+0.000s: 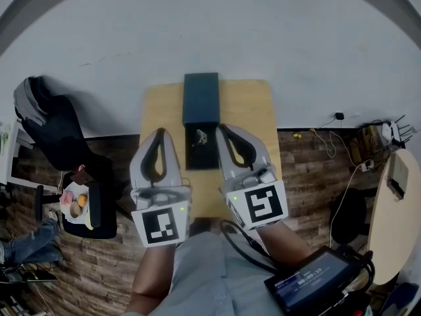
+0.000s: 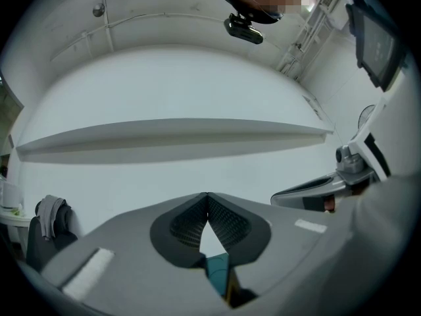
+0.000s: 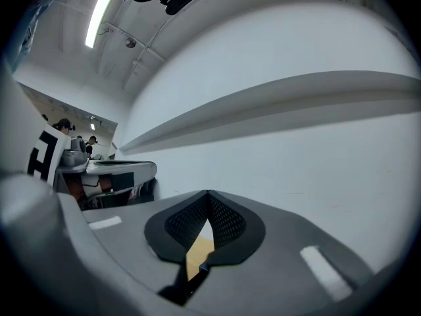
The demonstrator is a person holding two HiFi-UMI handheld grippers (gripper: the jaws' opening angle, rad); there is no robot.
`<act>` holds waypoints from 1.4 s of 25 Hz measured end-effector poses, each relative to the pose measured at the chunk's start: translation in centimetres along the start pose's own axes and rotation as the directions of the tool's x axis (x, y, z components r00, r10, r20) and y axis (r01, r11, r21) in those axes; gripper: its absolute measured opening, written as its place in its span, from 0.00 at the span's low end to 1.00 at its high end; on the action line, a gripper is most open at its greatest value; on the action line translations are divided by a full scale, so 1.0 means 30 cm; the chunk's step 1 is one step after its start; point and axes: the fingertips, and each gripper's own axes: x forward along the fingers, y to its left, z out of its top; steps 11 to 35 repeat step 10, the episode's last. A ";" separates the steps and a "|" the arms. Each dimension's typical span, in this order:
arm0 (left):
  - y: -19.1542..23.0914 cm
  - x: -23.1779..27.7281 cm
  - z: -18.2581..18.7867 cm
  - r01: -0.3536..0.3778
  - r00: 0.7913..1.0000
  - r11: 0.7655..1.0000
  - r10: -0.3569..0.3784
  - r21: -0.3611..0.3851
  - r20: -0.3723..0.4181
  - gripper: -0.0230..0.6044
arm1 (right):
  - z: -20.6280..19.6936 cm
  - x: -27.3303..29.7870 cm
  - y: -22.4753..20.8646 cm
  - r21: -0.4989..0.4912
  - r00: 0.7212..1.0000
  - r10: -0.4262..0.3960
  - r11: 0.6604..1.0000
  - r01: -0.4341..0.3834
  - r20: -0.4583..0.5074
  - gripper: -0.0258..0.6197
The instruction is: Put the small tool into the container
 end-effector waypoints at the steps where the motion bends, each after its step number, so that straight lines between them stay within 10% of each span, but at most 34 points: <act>1: -0.002 -0.004 0.006 0.001 1.000 1.000 -0.001 0.001 0.003 0.05 | 0.004 -0.006 0.002 -0.002 1.000 -0.001 1.000 0.001 0.002 0.04; 35: -0.008 0.003 0.001 0.007 1.000 1.000 -0.007 -0.004 0.006 0.05 | -0.002 -0.006 -0.005 -0.008 1.000 -0.009 1.000 0.009 0.000 0.04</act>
